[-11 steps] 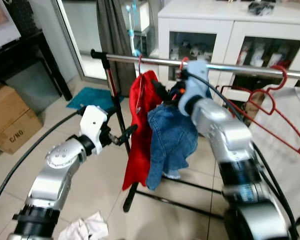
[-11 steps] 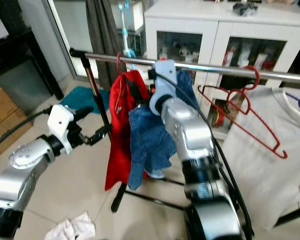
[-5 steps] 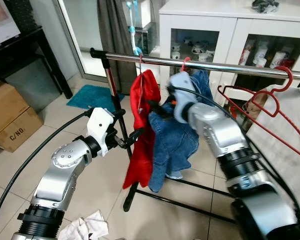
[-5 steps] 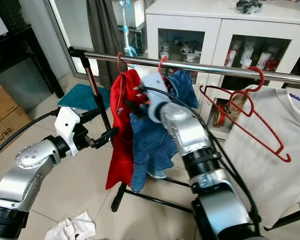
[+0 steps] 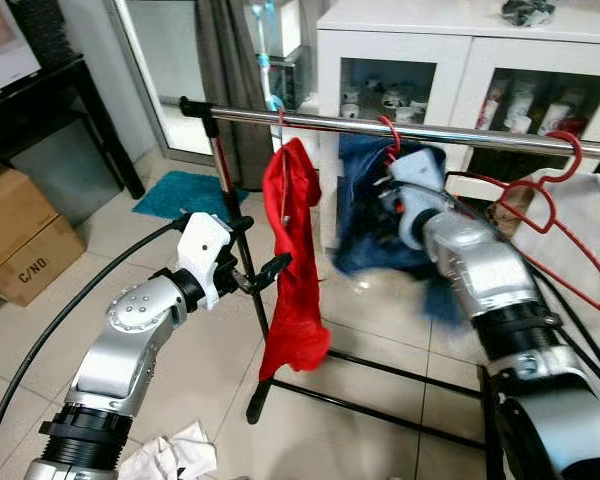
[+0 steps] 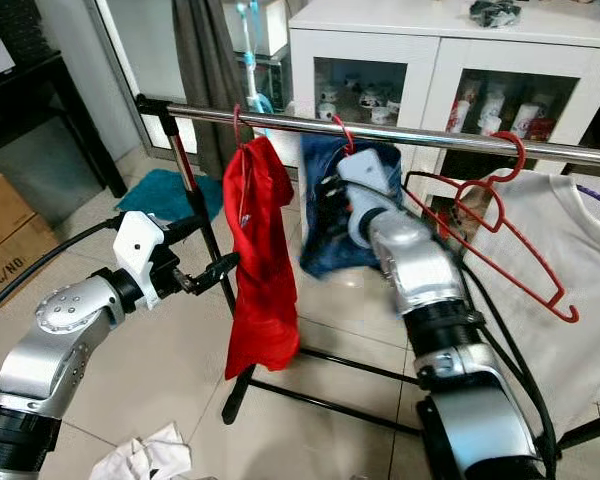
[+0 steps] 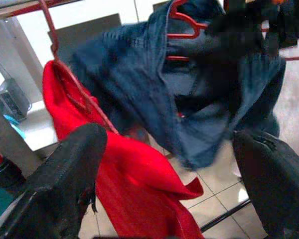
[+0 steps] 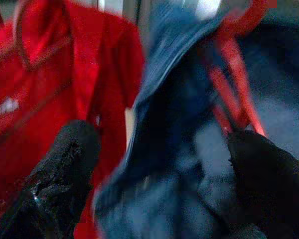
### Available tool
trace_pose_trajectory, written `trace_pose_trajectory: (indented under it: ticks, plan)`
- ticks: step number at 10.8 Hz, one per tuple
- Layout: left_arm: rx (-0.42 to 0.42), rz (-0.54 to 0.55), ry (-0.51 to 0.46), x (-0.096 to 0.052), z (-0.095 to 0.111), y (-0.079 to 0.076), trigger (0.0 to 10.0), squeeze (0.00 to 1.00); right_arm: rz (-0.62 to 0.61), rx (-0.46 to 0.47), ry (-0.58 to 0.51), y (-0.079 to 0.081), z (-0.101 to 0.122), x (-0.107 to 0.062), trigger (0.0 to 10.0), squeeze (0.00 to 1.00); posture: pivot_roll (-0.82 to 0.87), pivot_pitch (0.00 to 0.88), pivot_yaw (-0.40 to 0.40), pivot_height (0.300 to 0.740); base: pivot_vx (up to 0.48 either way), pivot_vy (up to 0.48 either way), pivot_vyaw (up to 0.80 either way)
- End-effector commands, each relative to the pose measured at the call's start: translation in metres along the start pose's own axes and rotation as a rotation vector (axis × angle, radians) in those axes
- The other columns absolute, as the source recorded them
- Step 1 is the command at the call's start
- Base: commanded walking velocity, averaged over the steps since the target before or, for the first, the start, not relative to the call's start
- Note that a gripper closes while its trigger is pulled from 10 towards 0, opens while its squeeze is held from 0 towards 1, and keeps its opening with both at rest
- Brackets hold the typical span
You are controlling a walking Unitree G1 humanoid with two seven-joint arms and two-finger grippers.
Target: Hang hanger
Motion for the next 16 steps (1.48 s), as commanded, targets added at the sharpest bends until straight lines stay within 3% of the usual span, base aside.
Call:
trace_pose_trajectory:
  ticks: [1,3,6,8,9,11,15,16]
  plan:
    - [0.019,-0.002,-0.002,0.001,0.002,0.002,10.0,0.00,0.029,0.009,-0.086,0.004,0.020,-0.004,10.0,0.00,-0.08,0.000,0.101,0.740,0.000,0.000,0.00]
    - [0.016,-0.004,0.001,0.001,0.000,0.000,10.0,0.00,0.115,-0.021,-0.132,0.015,0.042,-0.020,10.0,0.00,-0.08,0.000,0.094,0.740,0.000,0.000,0.00]
    - [0.015,-0.013,0.005,0.001,-0.003,-0.002,10.0,0.00,0.184,-0.121,-0.042,0.016,0.032,-0.028,10.0,0.00,-0.09,0.000,0.093,0.740,0.000,0.000,0.00]
    - [0.014,-0.017,-0.001,0.003,-0.002,-0.003,10.0,0.00,0.215,-0.054,0.066,0.030,0.009,-0.017,10.0,0.00,-0.09,0.000,0.086,0.740,0.000,0.000,0.00]
    - [0.015,-0.022,-0.002,0.003,-0.002,-0.005,10.0,0.00,0.163,0.003,0.077,0.033,0.005,-0.002,10.0,0.00,-0.09,0.000,0.085,0.740,0.000,0.000,0.00]
    - [0.017,-0.027,-0.006,0.002,-0.001,-0.006,10.0,0.00,0.088,-0.010,0.065,0.028,0.011,0.006,10.0,0.00,-0.07,0.000,0.075,0.740,0.000,0.000,0.00]
    - [0.014,-0.036,-0.021,0.001,0.001,-0.009,10.0,0.00,0.252,-0.088,0.101,0.043,0.021,-0.021,10.0,0.00,-0.08,0.000,0.073,0.740,0.000,0.000,0.00]
    - [0.013,-0.038,-0.022,0.001,0.001,-0.010,10.0,0.00,0.243,-0.094,0.097,0.040,0.023,-0.025,10.0,0.00,-0.08,0.000,0.075,0.740,0.000,0.000,0.00]
Point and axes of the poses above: a point about 5 cm out from each wrist's last joint towards the gripper, its own x axis pointing out of the wrist towards the gripper, its own z axis along the axis of the wrist's last joint, y = z × x, the point moved 4 cm from there along x, pointing out of the wrist towards the gripper, and after that the axes turned 15 degrees about x, right-handed, at the moved point
